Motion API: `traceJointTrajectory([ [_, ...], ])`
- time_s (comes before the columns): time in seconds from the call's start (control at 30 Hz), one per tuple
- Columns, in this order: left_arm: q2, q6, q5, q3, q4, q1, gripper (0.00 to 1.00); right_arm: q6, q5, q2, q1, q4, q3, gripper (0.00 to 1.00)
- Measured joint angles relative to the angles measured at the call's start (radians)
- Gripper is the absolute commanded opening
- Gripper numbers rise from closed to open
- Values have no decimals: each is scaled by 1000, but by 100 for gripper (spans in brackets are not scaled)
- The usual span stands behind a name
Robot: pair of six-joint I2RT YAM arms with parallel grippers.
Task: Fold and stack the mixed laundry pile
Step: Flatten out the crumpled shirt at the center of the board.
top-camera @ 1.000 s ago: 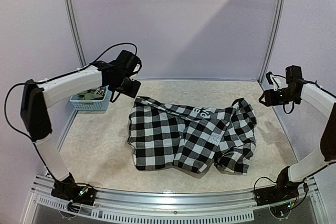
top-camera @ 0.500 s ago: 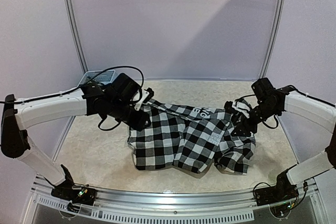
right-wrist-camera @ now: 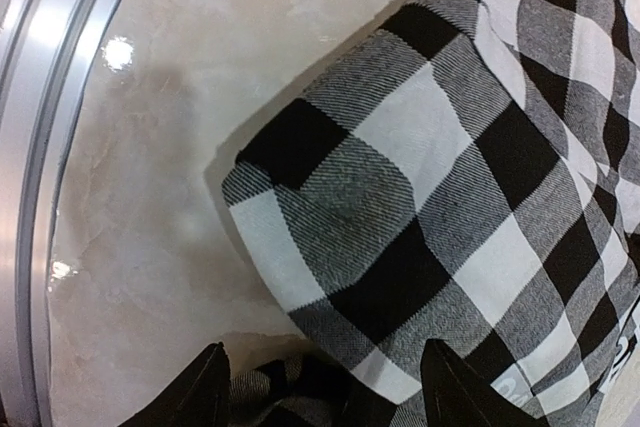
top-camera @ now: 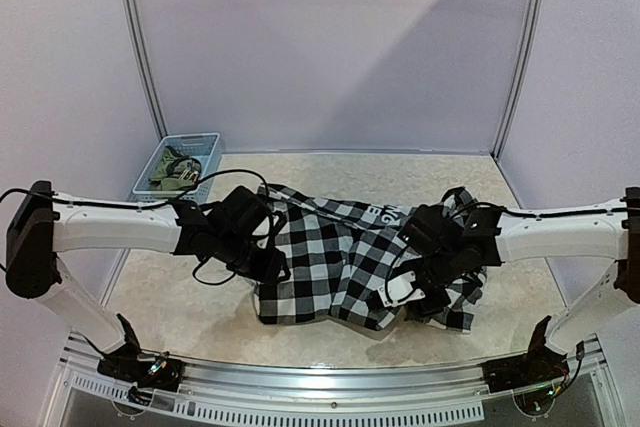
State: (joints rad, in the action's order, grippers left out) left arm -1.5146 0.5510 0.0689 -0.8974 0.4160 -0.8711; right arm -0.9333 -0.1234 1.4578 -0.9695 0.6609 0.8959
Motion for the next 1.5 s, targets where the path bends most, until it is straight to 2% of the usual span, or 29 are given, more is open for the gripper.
traceJointTrajectory([
  [0.17,0,75,39,74,-33,0,51,-18,67,63,-52,-54,-2,58],
  [0.27,0,99,53,89,-42,-2,51,-20,88,85,-65,-84,-2,49],
  [0.3,0,106,56,92,-45,-5,51,-19,92,89,-67,-93,-2,40],
  [0.37,0,112,58,96,-48,-8,51,-13,102,90,-69,-110,-1,16],
  [0.43,-2,116,59,99,-57,-11,51,-5,118,90,-70,-122,11,2],
  [0.6,-17,119,58,114,-72,-14,51,39,101,101,-56,-92,117,0],
  [0.73,-48,120,58,123,-90,-19,49,76,20,106,10,-23,300,0],
  [0.9,-77,131,52,127,-107,-28,49,146,-81,163,245,-8,604,0],
  [1.0,-72,140,48,134,-113,-33,49,231,-88,275,404,-73,808,0],
  [1.03,-69,142,46,136,-113,-36,49,275,-76,331,453,-109,887,2],
  [1.1,-67,145,43,137,-111,-43,48,358,-33,447,524,-173,1031,31],
  [1.23,-62,149,22,136,-96,-66,48,529,151,660,596,-239,1226,64],
  [1.33,-41,148,0,135,-69,-84,49,653,242,740,613,-222,1250,75],
  [1.5,27,110,-33,113,-14,-127,54,765,261,665,649,-203,1007,79],
])
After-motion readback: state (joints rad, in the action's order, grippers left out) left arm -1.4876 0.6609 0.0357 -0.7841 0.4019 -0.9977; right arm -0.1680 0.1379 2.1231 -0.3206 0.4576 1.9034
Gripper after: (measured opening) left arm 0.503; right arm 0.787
